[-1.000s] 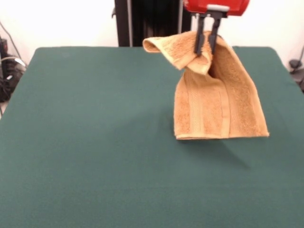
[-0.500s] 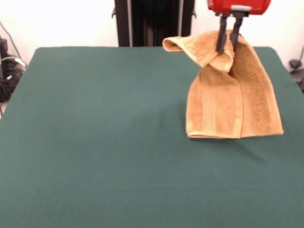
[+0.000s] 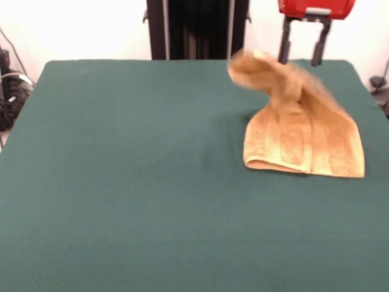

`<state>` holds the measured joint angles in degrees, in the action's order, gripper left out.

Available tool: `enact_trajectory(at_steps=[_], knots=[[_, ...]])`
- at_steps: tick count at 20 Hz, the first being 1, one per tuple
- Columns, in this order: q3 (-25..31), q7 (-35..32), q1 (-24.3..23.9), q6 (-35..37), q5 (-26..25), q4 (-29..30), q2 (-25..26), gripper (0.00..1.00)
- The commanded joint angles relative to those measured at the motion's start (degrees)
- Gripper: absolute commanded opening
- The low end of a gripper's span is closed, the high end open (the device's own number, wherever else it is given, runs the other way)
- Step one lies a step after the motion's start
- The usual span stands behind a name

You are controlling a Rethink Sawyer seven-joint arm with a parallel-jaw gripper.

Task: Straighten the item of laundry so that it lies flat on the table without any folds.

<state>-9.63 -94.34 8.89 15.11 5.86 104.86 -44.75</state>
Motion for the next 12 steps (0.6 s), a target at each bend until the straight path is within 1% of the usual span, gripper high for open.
enact_trajectory(at_steps=[1,5,9,12], knots=[[2.8,-16.9,0.6,-5.9,3.1,8.2,2.3,1.00],[4.2,-16.4,-0.7,-7.2,2.6,8.9,2.2,1.00],[4.3,-17.3,-0.6,-7.8,3.2,8.8,2.9,1.00],[6.0,-17.6,-1.8,-9.9,3.3,8.7,3.9,1.00]])
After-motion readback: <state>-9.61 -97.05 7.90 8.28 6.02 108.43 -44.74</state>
